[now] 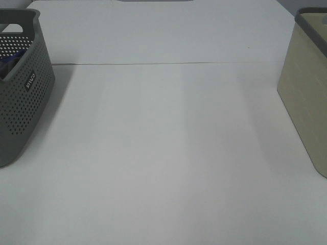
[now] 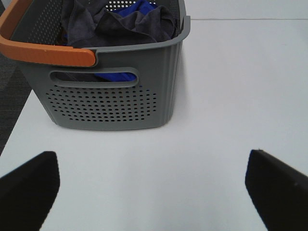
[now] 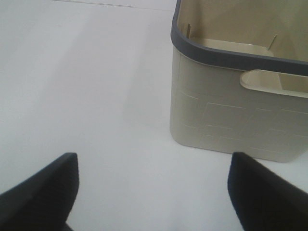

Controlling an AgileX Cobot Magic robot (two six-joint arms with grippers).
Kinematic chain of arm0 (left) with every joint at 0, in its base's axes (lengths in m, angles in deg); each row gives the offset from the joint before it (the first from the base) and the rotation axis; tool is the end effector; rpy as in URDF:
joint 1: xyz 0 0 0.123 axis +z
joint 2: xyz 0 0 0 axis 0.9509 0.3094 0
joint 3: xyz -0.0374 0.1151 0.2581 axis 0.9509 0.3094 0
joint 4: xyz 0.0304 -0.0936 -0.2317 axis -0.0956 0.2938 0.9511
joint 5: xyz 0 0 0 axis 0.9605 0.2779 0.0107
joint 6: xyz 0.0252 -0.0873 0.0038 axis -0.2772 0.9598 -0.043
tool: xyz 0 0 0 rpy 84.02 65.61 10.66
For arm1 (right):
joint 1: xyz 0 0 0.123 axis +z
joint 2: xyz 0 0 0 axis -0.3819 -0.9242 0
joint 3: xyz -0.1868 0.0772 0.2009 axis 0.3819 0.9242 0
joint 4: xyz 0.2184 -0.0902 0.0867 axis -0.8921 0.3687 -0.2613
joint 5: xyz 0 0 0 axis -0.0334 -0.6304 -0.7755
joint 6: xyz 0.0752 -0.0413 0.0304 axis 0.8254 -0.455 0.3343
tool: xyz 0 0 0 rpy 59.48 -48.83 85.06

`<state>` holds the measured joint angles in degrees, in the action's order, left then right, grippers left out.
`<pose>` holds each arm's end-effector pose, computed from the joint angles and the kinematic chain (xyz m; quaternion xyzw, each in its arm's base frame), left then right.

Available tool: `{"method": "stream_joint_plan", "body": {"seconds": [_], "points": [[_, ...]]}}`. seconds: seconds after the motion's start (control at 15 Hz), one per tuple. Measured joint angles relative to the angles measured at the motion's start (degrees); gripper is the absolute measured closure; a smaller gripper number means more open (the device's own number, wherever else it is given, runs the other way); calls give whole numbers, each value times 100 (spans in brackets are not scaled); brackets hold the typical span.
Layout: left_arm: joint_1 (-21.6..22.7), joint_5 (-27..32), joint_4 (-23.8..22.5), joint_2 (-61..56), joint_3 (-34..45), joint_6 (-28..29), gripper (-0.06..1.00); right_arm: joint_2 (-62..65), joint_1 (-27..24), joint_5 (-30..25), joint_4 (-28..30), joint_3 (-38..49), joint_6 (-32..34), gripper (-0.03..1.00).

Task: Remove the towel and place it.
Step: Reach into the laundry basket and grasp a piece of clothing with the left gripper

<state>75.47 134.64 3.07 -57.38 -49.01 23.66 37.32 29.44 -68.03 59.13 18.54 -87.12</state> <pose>-0.0062 -0.0019 0.2804 -0.0255 0.8466 0.0067 0.5316 -0.0046 -0.0084 0.2779 -0.0461 0.8484 -0.0150 0.5271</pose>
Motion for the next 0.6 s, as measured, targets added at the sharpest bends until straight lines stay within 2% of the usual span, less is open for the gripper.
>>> {"method": "stream_joint_plan", "body": {"seconds": [0.6], "points": [[0,0,0,0,0,-29,-4,0,0,0,0,0,0,15]]}}
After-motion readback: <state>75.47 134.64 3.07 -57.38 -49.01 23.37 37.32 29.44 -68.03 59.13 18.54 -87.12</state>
